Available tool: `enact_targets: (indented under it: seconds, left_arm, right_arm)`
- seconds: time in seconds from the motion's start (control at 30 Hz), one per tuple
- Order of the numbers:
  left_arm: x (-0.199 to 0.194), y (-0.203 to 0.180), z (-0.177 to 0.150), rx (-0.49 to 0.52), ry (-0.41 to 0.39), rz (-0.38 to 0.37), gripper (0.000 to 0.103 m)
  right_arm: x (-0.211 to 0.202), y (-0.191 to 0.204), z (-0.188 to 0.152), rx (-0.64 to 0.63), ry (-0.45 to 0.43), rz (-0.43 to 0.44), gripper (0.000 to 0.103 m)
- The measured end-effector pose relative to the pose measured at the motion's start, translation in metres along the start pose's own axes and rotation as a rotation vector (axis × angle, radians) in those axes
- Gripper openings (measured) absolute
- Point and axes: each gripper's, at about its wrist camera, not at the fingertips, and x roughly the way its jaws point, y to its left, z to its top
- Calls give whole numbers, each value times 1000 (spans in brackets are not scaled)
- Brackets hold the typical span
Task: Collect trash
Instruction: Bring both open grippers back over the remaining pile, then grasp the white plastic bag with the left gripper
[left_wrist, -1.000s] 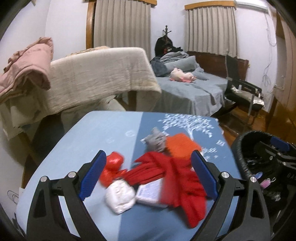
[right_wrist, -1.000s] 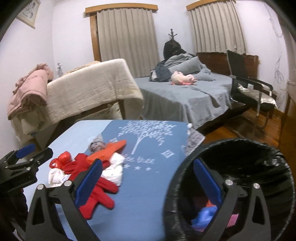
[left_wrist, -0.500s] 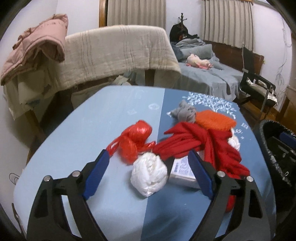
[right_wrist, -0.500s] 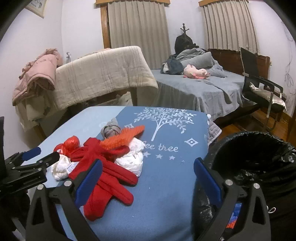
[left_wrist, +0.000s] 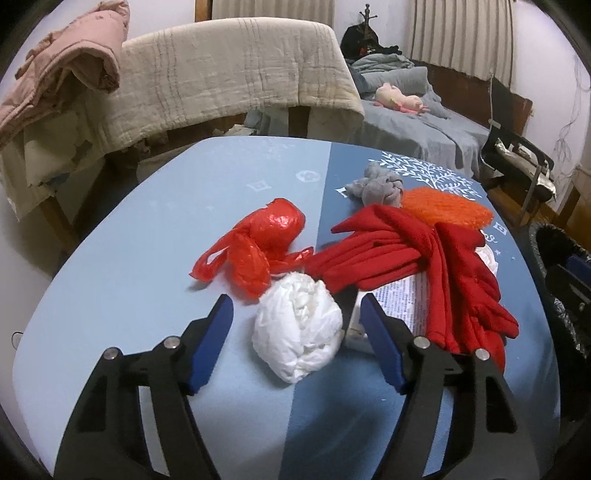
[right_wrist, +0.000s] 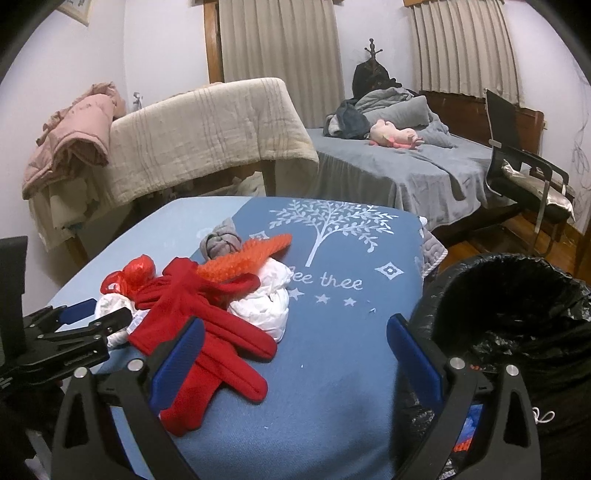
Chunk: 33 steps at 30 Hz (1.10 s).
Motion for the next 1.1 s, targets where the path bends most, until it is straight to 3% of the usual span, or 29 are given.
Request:
enact_targets:
  seconds: [0.17, 0.23, 0.4, 0.77, 1.1]
  left_arm:
    - [-1, -1, -1, -6, 6, -30, 59]
    - [-2, -3, -2, -2, 2, -45, 47]
    - [-6, -3, -3, -15, -5, -67, 27]
    - [-30, 2, 0, -51, -42, -72, 21]
    - [-49, -4, 24, -46, -118, -81, 21]
  right_arm:
    - [0, 3, 1, -8, 2, 1, 97]
    - [0, 4, 1, -12, 0, 1, 97]
    - [-2, 4, 3, -13, -9, 1, 97]
    - [-10, 5, 8, -16, -29, 9, 97]
    - [-7, 11, 25, -5, -54, 26, 97]
